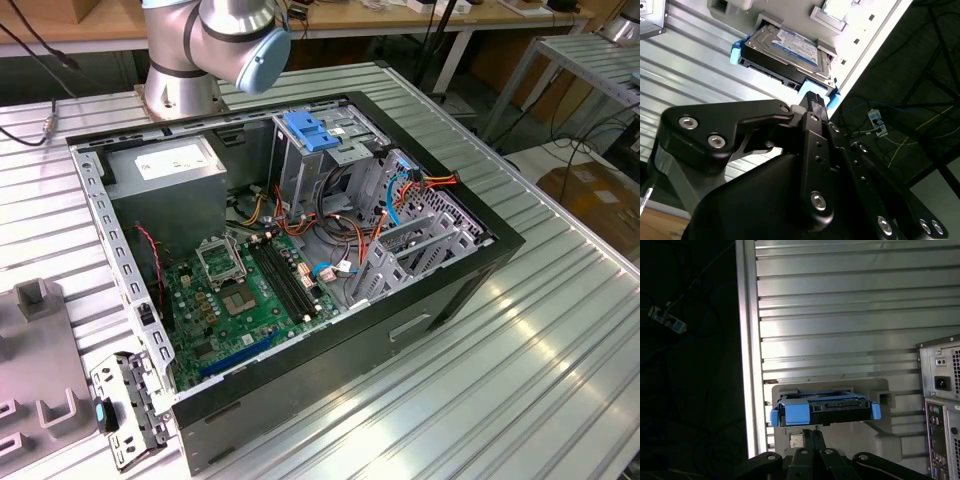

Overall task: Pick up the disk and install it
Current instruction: 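Reach for the disk, then pick up the disk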

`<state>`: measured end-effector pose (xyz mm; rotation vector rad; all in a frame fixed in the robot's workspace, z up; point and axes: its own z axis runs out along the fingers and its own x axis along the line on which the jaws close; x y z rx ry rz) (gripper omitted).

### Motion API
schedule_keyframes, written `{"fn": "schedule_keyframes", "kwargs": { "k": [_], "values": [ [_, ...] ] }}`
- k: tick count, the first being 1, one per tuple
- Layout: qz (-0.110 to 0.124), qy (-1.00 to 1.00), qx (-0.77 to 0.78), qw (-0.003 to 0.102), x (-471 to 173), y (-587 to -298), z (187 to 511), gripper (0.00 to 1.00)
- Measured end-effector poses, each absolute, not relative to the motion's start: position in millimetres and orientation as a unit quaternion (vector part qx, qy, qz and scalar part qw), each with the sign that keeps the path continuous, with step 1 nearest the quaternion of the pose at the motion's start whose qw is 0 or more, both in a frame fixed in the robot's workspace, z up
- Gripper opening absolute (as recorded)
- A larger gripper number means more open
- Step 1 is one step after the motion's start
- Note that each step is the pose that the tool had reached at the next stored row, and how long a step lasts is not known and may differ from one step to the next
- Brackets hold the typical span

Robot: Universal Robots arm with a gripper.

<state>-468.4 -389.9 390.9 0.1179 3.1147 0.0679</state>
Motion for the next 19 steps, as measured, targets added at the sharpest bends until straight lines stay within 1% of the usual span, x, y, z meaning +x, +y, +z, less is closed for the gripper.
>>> {"fn": "schedule_keyframes", "kwargs": {
  "k": [15, 19],
  "values": [
    [0.022, 0.999, 0.037, 0.012, -469.1, -389.8, 390.9, 0.11],
    [0.023, 0.999, -0.037, 0.010, -469.0, -389.8, 390.8, 0.11]
  ]
}}
